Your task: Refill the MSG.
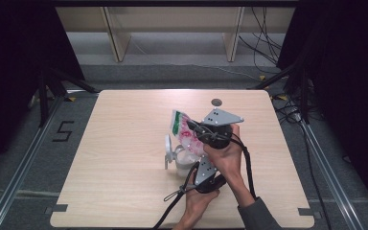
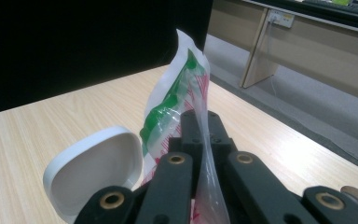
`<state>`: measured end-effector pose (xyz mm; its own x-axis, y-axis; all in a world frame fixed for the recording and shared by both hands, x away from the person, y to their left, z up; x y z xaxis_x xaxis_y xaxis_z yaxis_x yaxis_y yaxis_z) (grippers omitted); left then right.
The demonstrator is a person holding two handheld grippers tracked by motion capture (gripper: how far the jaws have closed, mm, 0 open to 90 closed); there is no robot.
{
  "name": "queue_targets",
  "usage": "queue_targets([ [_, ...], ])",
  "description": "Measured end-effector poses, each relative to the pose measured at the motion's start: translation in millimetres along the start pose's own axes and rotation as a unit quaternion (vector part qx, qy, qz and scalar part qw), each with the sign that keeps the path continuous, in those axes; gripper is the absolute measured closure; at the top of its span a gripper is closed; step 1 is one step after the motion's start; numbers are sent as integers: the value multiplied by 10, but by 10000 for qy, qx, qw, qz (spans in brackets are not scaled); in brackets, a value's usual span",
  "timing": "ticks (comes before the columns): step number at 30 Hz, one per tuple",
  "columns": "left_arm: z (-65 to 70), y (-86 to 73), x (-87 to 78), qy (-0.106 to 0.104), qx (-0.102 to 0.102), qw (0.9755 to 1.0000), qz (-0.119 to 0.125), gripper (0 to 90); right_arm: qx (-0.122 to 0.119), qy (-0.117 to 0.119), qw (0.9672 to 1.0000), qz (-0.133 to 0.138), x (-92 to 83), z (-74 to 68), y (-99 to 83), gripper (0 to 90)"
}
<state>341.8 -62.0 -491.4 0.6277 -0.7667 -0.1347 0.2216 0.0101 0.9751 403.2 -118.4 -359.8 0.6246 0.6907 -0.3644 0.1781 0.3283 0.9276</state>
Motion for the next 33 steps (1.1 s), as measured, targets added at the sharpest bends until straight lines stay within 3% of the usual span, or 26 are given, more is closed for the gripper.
queue_targets([
  [10, -9, -4, 6, -41, -9, 10000, 39, 789, -13, 50, 10000, 17, 17, -10, -2, 900],
  [12, -9, -5, 8, -62, -15, 10000, 43, 789, 7, -29, 10000, -12, 14, -18, -5, 900],
  [13, 36, -4, 37, -124, -292, 9991, 279, 789, -25, -12, 10000, -9, 19, -20, -6, 900],
  [14, 52, -3, 47, -131, -397, 9984, 371, 789, -117, -13, 9999, -39, 16, -10, -2, 900],
  [15, 46, -4, 44, -134, -380, 9986, 345, 789, -100, -9, 9999, -28, 22, -13, -4, 900],
  [16, -7, -7, 12, -83, -59, 9999, 72, 789, -81, -12, 10000, -8, 29, -14, -7, 900],
  [17, -16, -7, 1, -31, 8, 10000, -3, 789, -71, 17, 10000, -30, 29, -15, -7, 900],
  [18, 42, -4, 32, -94, -336, 9991, 256, 789, -73, 29, 10000, -61, 27, -15, -8, 900],
  [19, 50, -4, 36, -97, -377, 9988, 294, 789, -99, 20, 9999, -73, 30, -18, -9, 900],
  [33, 43, -13, 46, -100, -413, 9987, 270, 789, 13, 27, 9999, -142, 49, -23, -29, 900],
])
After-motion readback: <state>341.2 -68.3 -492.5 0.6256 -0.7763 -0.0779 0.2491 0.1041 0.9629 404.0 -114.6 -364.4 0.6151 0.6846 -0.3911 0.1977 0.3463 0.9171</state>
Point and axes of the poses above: each handheld gripper's, and its own axes: x roughly forward along the jaws, y roughly out of its top, z roughly to its right, the point moved 1 cm from there along x, roughly forward along the jaws, and after that the axes turned 1 degree about y, right-handed, at the moved point
